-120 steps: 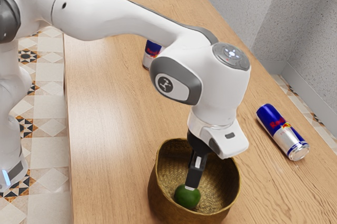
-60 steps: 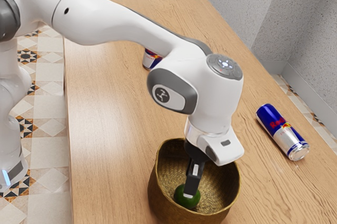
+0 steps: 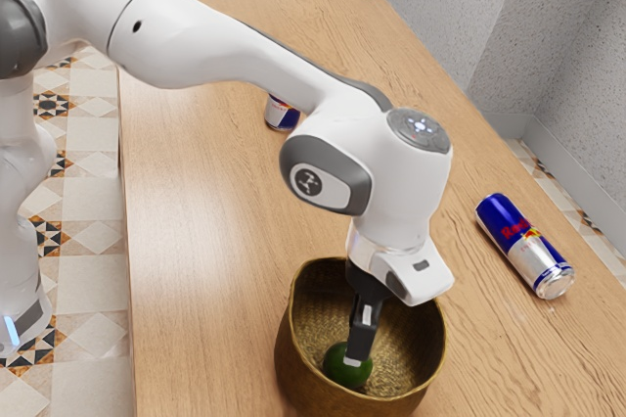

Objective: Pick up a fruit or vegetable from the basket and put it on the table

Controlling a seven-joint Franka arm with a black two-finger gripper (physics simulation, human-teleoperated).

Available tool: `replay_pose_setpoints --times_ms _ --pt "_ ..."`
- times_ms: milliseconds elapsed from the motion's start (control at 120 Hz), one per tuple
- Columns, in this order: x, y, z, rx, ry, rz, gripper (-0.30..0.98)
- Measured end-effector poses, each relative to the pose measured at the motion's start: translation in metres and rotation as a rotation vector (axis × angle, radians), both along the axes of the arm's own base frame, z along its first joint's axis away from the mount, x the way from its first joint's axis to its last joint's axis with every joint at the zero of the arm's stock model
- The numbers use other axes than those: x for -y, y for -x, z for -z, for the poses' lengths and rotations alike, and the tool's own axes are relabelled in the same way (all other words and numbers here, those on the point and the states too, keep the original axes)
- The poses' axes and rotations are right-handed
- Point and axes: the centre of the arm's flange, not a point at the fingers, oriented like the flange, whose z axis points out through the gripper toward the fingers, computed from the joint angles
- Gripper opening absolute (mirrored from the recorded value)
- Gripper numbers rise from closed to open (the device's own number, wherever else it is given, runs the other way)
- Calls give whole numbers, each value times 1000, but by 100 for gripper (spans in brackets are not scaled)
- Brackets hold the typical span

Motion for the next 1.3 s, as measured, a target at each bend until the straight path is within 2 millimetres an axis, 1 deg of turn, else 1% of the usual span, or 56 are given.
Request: replay_pose_setpoints --times_ms 183,350,417,567,750,1025,1200,1300 --pt "1 -4 8 3 9 0 69" --pt "-11 -16 13 4 14 -25 69" --pt "-13 -14 15 -1 11 -25 69" --pt "-7 -7 24 -21 9 -12 69" --pt "-8 -10 31 -33 10 -15 69" --pt "-6 -18 56 -64 -1 -17 69" --pt "-19 -32 69 -80 -6 -46 69" --pt "-21 -35 74 -85 -8 -50 69"
